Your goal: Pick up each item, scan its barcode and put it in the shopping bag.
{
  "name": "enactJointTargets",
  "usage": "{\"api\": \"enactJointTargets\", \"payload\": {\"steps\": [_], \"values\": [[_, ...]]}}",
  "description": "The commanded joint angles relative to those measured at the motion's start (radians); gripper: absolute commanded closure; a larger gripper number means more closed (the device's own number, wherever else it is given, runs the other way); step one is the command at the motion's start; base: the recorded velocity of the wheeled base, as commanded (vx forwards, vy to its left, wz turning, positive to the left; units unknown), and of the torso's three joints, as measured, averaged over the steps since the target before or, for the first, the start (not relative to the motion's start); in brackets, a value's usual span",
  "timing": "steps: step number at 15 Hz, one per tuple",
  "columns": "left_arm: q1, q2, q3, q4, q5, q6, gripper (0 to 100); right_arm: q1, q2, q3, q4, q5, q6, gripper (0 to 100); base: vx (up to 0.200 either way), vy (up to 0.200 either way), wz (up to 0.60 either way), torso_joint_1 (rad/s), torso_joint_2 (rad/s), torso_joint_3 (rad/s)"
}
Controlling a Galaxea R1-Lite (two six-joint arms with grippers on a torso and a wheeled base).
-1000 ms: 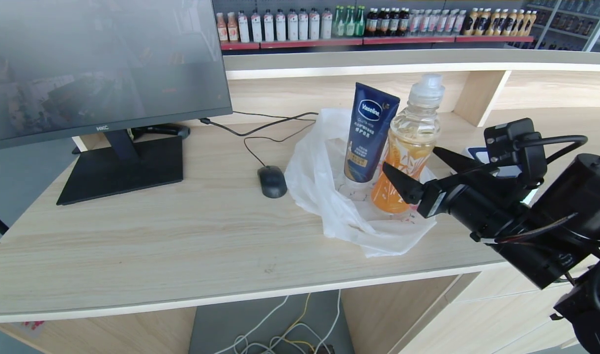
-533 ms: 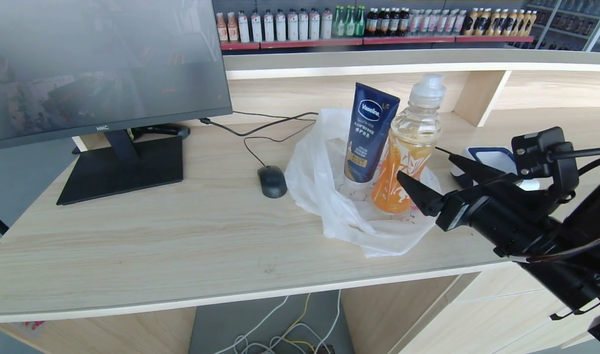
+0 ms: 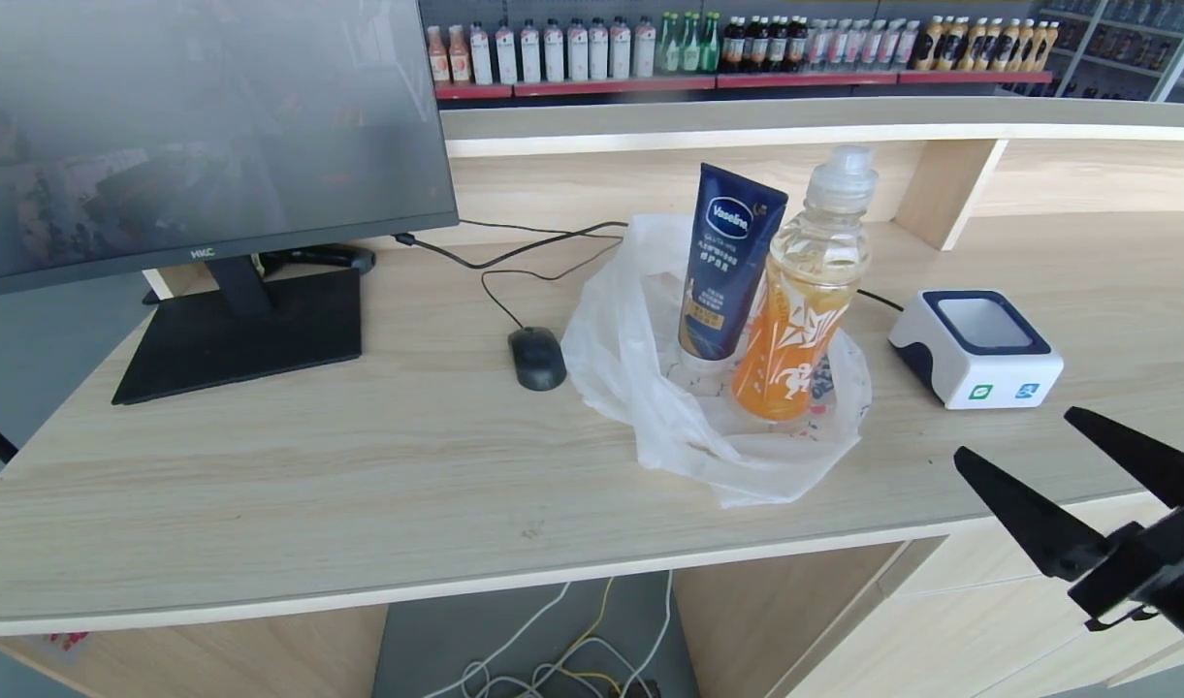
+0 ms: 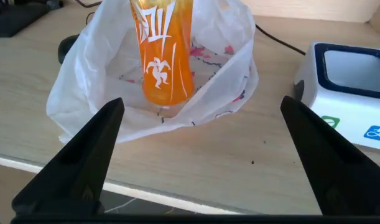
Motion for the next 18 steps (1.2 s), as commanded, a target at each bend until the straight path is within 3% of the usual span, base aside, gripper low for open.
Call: {"api": "enactJointTargets", "payload": {"steps": [1,3,4,5,7,12,13,18], "values": [[0.000,0.000,0.000,0.001,0.000,0.002,0,-0.071,-0.301,0.061,0.136,-0.001,0.046,0,0.000,0.000,0.00,0.000,0.00,0.000],[0.000,0.000,0.000,0.001,0.000,0.002,0,-0.071,-0.432,0.063,0.345,0.004,0.060,0,0.000,0.000,0.00,0.000,0.00,0.000],[0.000,0.000,0.000,0.001,0.000,0.002,0,-0.070,-0.558,0.061,0.570,0.005,0.062,0,0.000,0.000,0.00,0.000,0.00,0.000],[0.000,0.000,0.000,0.001,0.000,0.002,0,-0.068,-0.628,0.060,0.699,0.007,0.063,0,0.000,0.000,0.00,0.000,0.00,0.000],[0.000,0.000,0.000,0.001,0.000,0.002,0,-0.039,-0.731,0.060,0.886,0.014,0.068,0,0.000,0.000,0.00,0.000,0.00,0.000],[0.000,0.000,0.000,0.001,0.000,0.002,0,0.002,-0.912,0.060,1.120,0.014,0.066,0,0.000,0.000,0.00,0.000,0.00,0.000],[0.000,0.000,0.000,0.001,0.000,0.002,0,0.008,-1.021,0.061,1.232,0.017,0.066,0,0.000,0.000,0.00,0.000,0.00,0.000],[0.000,0.000,0.000,0.001,0.000,0.002,0,-0.019,-1.051,0.060,1.261,0.036,0.062,0,0.000,0.000,0.00,0.000,0.00,0.000]]}}
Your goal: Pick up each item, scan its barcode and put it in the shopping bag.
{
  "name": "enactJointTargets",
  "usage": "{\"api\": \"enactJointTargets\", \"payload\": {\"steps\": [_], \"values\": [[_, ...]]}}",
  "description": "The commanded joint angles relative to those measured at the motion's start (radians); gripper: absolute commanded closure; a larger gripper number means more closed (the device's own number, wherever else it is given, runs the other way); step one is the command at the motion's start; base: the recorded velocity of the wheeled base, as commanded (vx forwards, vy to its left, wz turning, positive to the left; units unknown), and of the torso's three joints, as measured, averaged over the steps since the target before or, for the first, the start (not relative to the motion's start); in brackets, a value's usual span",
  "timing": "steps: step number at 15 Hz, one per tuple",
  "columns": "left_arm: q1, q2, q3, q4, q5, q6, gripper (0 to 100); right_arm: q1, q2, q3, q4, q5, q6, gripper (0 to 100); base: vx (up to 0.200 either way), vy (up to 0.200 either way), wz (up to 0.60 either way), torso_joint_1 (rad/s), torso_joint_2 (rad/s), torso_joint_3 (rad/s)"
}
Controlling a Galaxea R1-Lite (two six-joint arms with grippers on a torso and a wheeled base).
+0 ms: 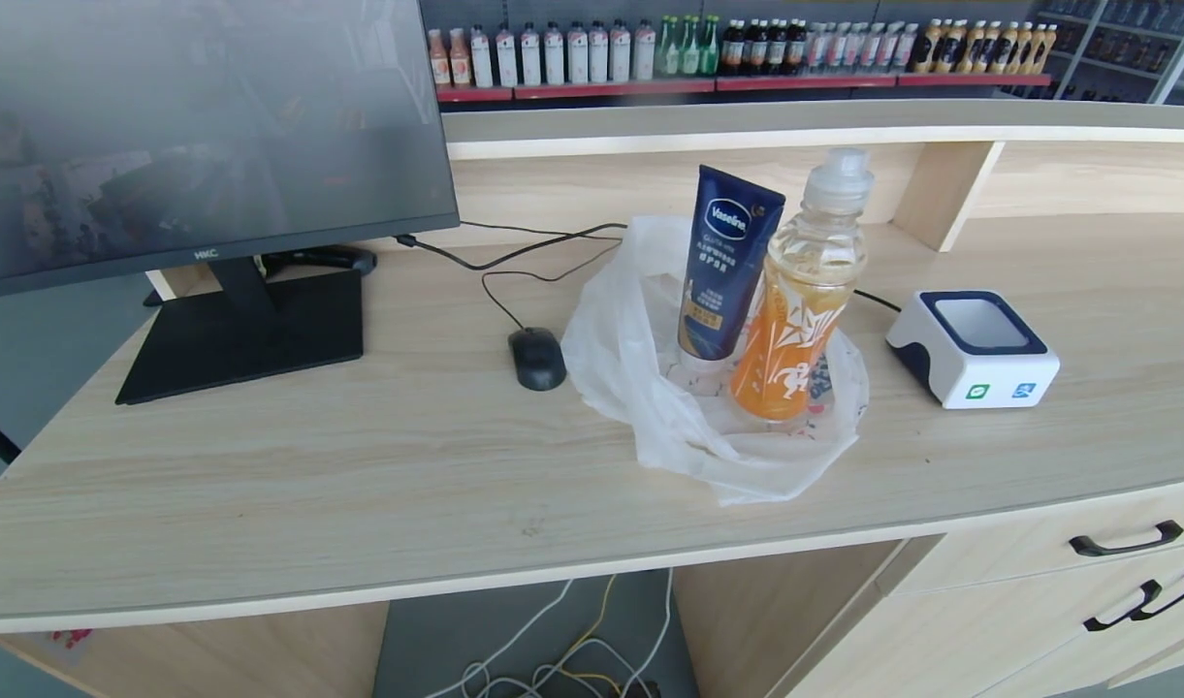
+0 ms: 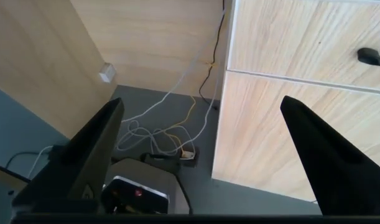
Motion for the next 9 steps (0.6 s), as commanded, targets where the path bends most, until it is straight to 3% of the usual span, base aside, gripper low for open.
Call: {"api": "enactJointTargets", "payload": {"steps": [1,4,7,9], "values": [[0.000,0.000,0.000,0.000,0.000,0.000,0,-0.034,0.002,0.000,0.000,0.000,-0.001,0,0.000,0.000,0.00,0.000,0.00,0.000],[0.000,0.000,0.000,0.000,0.000,-0.002,0,-0.116,0.058,0.000,0.000,0.000,-0.004,0,0.000,0.000,0.00,0.000,0.00,0.000],[0.000,0.000,0.000,0.000,0.000,0.000,0,-0.308,0.052,0.000,0.002,0.003,-0.010,0,0.000,0.000,0.00,0.000,0.00,0.000],[0.000,0.000,0.000,0.000,0.000,0.000,0,-0.357,0.012,0.000,0.002,0.004,-0.011,0,0.000,0.000,0.00,0.000,0.00,0.000]]}}
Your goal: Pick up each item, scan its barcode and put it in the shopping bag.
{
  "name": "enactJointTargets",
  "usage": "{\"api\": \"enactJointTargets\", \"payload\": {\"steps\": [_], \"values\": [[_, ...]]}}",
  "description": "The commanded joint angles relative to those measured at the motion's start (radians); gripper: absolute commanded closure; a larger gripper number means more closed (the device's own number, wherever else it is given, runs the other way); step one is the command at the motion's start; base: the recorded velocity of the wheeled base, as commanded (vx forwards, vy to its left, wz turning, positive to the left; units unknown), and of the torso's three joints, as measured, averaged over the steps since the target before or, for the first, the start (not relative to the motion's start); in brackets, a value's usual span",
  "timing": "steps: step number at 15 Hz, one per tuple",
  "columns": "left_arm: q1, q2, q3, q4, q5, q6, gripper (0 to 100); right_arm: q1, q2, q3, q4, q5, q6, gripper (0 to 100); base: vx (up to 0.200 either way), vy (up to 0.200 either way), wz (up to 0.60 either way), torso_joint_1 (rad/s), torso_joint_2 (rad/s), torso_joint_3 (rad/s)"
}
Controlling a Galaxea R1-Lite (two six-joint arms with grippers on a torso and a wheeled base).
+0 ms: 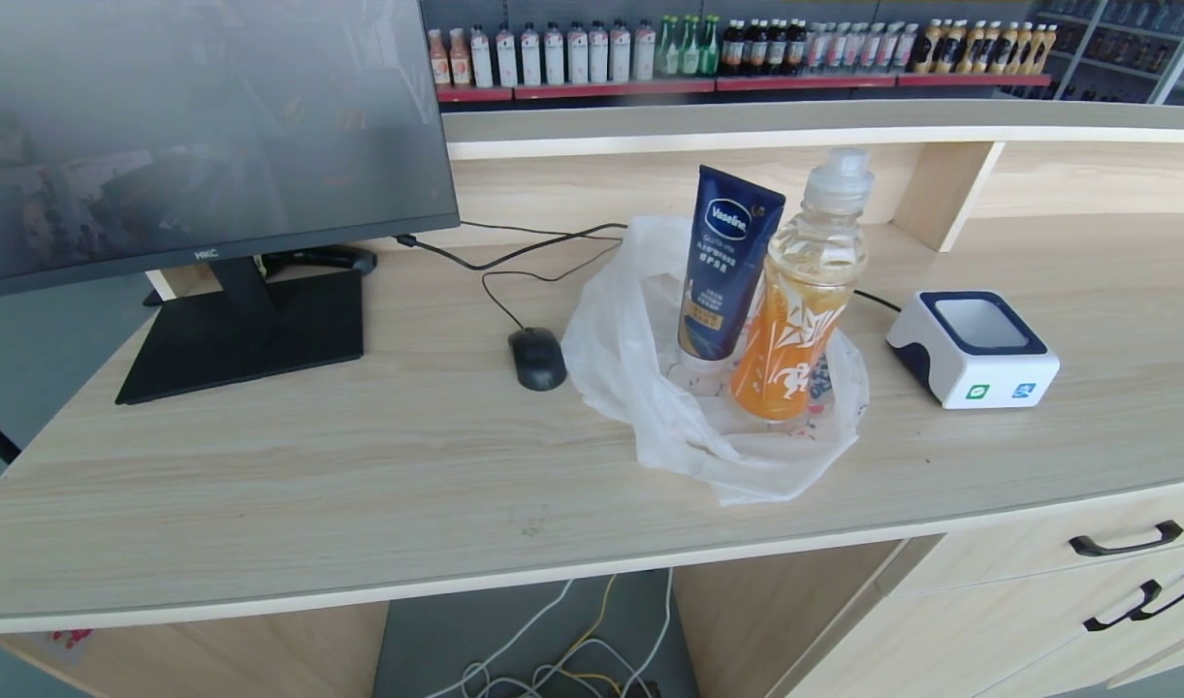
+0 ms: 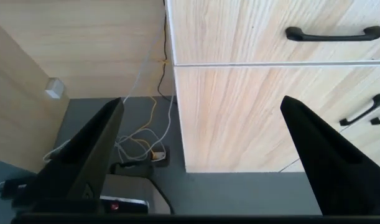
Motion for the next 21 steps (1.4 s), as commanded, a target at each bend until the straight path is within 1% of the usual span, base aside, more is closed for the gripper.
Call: {"api": "enactJointTargets", "payload": {"steps": [1,3,6,11,17,21], "values": [[0.000,0.000,0.000,0.000,0.000,0.000,0,-0.043,-0.091,0.001,0.000,0.001,-0.005,0,0.000,0.000,0.00,0.000,0.00,0.000],[0.000,0.000,0.000,0.000,0.000,0.000,0,-0.110,-0.148,0.002,0.000,0.001,0.006,0,0.000,0.000,0.00,0.000,0.00,0.000],[0.000,0.000,0.000,0.000,0.000,0.000,0,-0.102,-0.170,0.002,0.000,0.001,0.025,0,0.000,0.000,0.00,0.000,0.00,0.000],[0.000,0.000,0.000,0.000,0.000,-0.001,0,-0.102,-0.170,0.002,0.000,0.001,0.045,0,-0.200,0.000,0.00,0.003,0.00,0.003],[0.000,0.000,0.000,0.000,0.000,0.000,0,-0.102,-0.170,0.002,0.000,0.001,0.045,0,0.000,0.000,0.00,0.000,0.00,0.000],[0.000,0.000,0.000,0.000,-0.002,0.012,0,-0.102,-0.170,0.002,0.000,0.001,0.045,0,0.000,-0.200,0.00,0.011,0.01,0.000]]}}
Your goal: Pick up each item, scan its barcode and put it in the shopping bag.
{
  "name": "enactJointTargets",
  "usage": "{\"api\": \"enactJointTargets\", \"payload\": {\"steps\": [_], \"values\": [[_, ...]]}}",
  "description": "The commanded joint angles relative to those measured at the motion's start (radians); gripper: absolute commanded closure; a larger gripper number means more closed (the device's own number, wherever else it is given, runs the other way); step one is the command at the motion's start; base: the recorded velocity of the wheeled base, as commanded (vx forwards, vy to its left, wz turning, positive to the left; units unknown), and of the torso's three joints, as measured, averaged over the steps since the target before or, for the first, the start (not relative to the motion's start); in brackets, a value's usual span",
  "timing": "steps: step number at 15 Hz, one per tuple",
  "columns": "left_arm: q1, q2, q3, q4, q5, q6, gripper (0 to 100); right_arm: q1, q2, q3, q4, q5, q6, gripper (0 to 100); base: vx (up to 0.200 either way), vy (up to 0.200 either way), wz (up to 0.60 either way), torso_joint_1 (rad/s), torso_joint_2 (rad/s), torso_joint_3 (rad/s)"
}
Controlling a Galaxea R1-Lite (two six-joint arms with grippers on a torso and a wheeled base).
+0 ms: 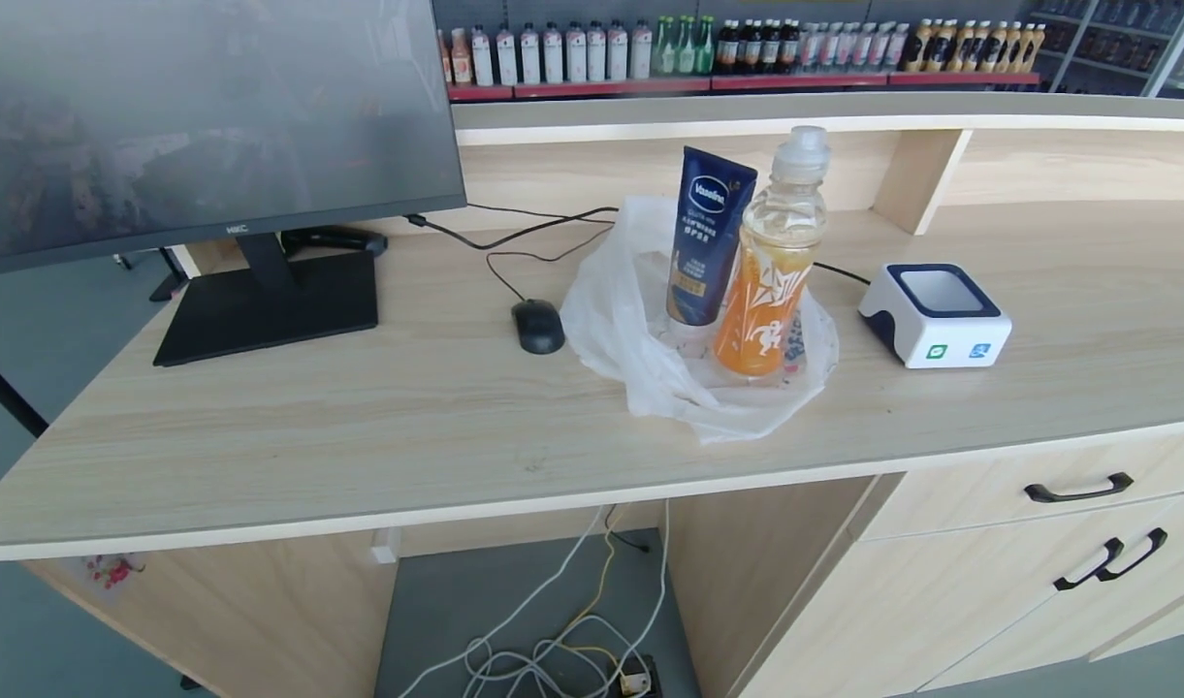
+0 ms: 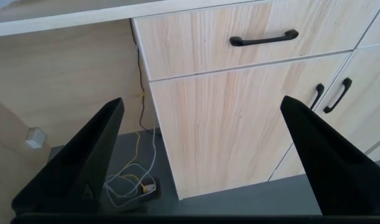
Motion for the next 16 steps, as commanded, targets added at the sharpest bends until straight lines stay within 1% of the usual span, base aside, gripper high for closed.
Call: {"api": "enactJointTargets", "payload": {"steps": [1,16], "values": [[0.000,0.000,0.000,0.000,0.000,0.000,0,0.000,0.002,0.000,0.000,0.000,0.000,0,0.000,-0.200,0.00,-0.002,0.00,0.007],[0.000,0.000,0.000,0.000,0.001,0.000,0,0.000,0.002,0.000,0.000,0.000,0.006,0,0.000,-0.200,0.00,0.006,0.00,0.002]]}}
